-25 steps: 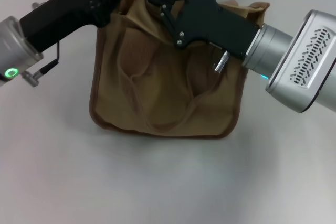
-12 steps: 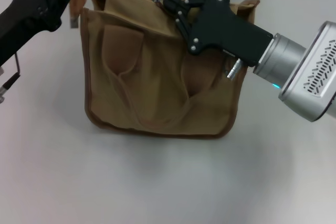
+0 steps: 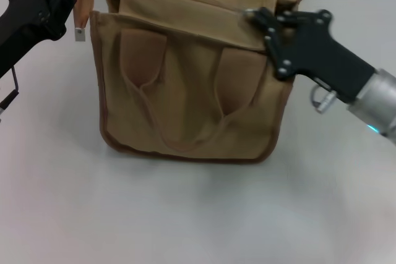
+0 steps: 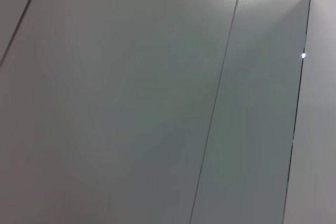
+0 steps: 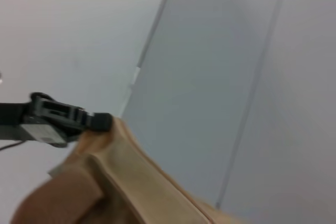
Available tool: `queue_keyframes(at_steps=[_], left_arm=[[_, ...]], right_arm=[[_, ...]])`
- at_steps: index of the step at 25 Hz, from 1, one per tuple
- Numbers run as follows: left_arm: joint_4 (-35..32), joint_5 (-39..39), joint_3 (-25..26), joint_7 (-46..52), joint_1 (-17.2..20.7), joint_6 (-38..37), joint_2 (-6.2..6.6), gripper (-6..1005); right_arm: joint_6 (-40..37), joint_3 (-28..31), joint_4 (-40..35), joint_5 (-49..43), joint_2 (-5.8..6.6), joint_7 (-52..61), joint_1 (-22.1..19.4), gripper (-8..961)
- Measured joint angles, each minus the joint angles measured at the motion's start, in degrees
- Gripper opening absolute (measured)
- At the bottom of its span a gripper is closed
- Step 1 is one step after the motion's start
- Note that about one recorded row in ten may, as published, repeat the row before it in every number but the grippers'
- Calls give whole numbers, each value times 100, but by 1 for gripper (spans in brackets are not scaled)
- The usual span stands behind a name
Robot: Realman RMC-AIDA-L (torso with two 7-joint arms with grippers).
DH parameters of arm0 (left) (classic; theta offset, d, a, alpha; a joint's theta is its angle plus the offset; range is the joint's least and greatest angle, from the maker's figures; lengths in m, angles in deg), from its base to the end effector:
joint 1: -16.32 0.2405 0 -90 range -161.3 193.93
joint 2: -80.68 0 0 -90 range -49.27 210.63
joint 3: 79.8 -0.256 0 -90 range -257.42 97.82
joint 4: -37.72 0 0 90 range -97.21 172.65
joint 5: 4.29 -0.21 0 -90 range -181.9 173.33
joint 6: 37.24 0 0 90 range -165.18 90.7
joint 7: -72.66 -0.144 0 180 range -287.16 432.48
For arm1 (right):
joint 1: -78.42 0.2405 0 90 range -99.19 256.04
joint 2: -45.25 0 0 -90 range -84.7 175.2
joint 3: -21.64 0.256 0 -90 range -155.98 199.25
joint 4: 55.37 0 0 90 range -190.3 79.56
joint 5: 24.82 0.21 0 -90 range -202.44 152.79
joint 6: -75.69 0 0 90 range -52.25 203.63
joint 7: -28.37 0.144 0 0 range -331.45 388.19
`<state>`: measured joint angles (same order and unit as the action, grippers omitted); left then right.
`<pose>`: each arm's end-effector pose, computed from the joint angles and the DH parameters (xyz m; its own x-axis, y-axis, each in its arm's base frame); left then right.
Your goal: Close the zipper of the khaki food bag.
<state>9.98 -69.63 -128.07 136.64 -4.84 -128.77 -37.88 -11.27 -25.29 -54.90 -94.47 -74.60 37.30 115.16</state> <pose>-0.2654 0.3154 0.0457 0.3924 -0.0155 0.9197 0.6092 -0.7448 -0.2724 0.2272 0.3284 -0.0523 0.7096 0.3772 -0.5952 -0.2071 -0.6958 -0.6878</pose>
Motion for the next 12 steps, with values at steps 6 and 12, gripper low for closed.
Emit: queue_keyframes(at_steps=[6,12], left_arm=[[6,-24,-19,0,3,71,1,46],[13,-42,-46,-5,53,97,1,47]], right_arm=[[-128,53,-292,3,7,268,-541,26],[-409,195,-190,-5,8,649,-852,32]])
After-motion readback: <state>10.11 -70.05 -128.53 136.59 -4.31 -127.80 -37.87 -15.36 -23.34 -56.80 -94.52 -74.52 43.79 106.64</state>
